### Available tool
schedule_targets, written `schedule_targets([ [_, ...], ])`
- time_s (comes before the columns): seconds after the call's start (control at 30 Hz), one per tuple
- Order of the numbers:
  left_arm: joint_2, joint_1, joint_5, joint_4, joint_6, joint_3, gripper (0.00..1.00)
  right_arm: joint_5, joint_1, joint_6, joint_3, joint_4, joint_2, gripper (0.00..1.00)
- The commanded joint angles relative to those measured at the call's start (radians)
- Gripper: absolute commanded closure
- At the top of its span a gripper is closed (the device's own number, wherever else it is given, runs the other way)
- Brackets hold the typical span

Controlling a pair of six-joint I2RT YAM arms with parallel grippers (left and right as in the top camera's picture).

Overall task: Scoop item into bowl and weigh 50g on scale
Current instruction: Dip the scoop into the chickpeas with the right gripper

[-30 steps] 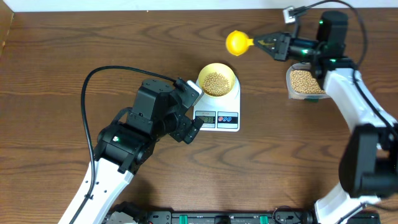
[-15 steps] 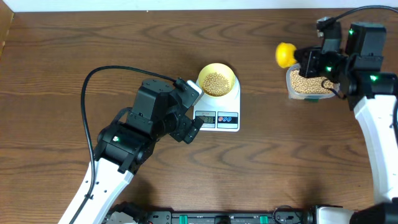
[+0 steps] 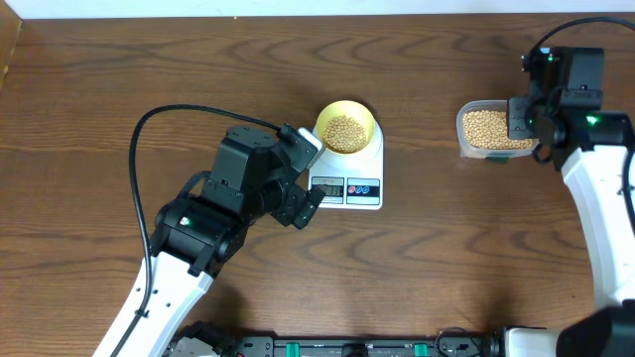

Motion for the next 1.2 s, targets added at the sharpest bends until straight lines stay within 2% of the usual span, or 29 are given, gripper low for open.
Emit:
schedule_targets([
  [0.0,-0.011,0.005,-0.003,0.0,-0.012,0.004,0.1,0.057,-0.003,-0.025,-0.001,0.0,0.052,0.99],
  [0.37,-0.011,0.005,-0.003,0.0,-0.012,0.004,0.1,-0.025,-0.003,-0.025,-0.001,0.009,0.22,0.99],
  [0.63,-0.011,0.005,-0.003,0.0,-0.012,0.004,0.1,-0.429,-0.047,-0.053,-0.001,0.012,0.232,0.99],
  [1.17,-0.011,0.005,-0.003,0.0,-0.012,0.004,0.1,-0.713,-0.255,-0.072,-0.006,-0.011,0.236,0.99],
])
